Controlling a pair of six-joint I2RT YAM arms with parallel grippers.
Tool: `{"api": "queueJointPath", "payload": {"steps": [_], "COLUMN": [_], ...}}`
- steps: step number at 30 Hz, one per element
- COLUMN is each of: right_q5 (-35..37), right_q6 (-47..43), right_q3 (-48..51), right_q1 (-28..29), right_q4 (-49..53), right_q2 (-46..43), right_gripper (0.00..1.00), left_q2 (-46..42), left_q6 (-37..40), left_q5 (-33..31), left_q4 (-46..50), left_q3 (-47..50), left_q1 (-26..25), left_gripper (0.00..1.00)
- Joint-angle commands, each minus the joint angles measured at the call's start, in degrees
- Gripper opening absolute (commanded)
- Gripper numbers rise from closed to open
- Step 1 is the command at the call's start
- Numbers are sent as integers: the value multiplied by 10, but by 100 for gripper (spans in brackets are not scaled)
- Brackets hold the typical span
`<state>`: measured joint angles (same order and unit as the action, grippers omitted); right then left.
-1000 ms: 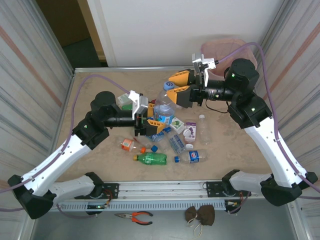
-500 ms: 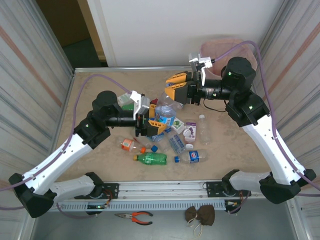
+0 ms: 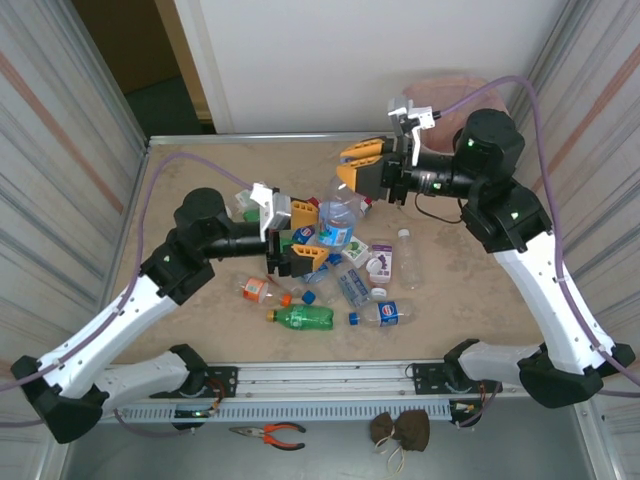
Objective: Put the plastic bottles in the bin
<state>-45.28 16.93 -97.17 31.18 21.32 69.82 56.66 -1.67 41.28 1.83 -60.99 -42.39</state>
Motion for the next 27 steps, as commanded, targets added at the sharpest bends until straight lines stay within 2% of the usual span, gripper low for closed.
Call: {"api": "queueJointPath", "payload": {"steps": [1,7,14,21,27], "right_q5": [61,155,274,360,408], "right_q6": [-21,-28,-34,-53,-98], "right_q3": [-36,-93,-198,-258,-319], "right_q1": [-44,-152,-264,-330,-351], "right_q4": [39,93,138,132,156], "right_q2": [2,44,144,237,334], "right_gripper": [30,31,30,29,28], "left_q2": [-38,-82,-118,-134,-127], "left_q6": [7,6,-6,-17,-23], "left_q5": [-45,-118,-153,-162,-166], "left_q4": [-6,25,28,26,33], "left_q3": [20,55,84,99,103], "left_q1": [-4,-4,-3,-4,-4], "left_gripper": [77,78,78,78,78]}}
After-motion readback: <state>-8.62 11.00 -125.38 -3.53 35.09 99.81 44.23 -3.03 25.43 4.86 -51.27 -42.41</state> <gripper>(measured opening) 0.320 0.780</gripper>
